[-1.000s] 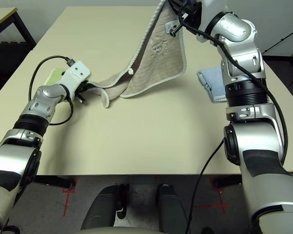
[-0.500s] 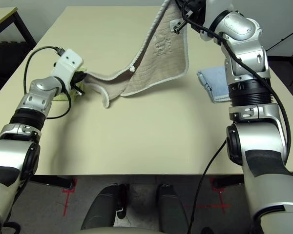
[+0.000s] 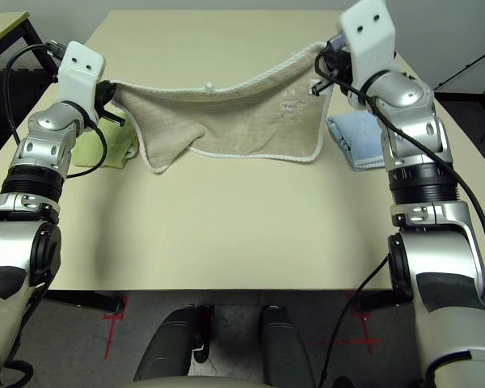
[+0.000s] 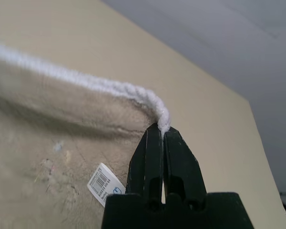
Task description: Fold the towel and set it aside.
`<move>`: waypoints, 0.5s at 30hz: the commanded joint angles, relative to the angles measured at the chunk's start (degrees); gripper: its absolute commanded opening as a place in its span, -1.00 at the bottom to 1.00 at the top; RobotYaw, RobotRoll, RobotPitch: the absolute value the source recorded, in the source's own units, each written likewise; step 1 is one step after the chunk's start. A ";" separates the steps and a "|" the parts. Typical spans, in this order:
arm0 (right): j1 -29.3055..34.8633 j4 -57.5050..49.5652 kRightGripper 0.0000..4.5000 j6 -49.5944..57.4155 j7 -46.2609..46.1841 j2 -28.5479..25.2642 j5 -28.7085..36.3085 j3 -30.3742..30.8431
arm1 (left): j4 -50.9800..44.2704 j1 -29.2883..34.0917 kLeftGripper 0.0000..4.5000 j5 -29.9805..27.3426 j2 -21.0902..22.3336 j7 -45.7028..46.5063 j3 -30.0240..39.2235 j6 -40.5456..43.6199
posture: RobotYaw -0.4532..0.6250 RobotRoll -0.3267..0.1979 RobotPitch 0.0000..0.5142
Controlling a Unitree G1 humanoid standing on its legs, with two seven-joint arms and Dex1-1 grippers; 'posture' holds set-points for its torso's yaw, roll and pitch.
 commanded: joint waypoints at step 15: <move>-5.97 12.47 -1.00 -7.07 -5.39 -2.96 -1.40 -3.70 | 7.98 -8.93 -0.99 1.84 1.87 4.81 -1.39 -6.24 | -0.01 0.25 -0.53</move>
